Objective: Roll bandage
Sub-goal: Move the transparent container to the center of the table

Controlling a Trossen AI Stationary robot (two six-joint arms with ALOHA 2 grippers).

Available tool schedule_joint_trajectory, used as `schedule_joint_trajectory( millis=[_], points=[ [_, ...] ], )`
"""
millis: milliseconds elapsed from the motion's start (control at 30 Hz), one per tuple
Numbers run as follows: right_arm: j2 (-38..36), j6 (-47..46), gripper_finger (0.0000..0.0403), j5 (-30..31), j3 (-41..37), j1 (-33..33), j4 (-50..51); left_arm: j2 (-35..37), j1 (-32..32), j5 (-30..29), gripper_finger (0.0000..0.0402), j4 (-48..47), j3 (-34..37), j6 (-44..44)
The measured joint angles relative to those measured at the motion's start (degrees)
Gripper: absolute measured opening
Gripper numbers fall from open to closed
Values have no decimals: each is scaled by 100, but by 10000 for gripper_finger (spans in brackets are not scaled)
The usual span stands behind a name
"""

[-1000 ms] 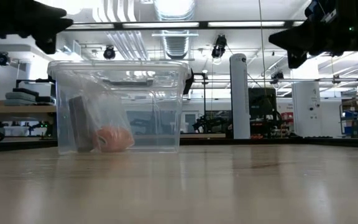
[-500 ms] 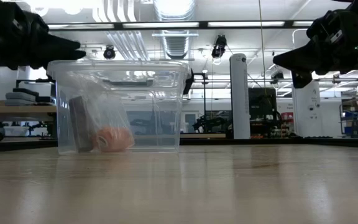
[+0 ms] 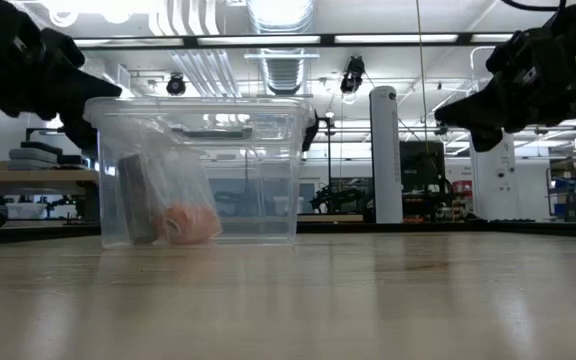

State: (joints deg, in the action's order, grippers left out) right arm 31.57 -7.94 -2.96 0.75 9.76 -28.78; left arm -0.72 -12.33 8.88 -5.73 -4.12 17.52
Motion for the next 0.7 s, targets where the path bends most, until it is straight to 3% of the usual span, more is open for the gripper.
schedule_joint_trajectory(
  millis=[267,367,467,567,700],
  points=[
    [330,116,11,157,-3,1,18,62,1,212,114,-964,-834,-214],
    [442,81,11,205,-4,2,12,-10,9,107,114,-1462,-1171,36],
    [500,54,11,207,-7,2,-62,-2,18,380,114,-1423,-1388,248],
    [492,48,11,210,-9,2,-66,-69,13,47,114,-1357,-1570,896],
    [496,48,11,439,-9,2,-70,-240,14,54,114,-2152,-1995,1293]
  ],
)
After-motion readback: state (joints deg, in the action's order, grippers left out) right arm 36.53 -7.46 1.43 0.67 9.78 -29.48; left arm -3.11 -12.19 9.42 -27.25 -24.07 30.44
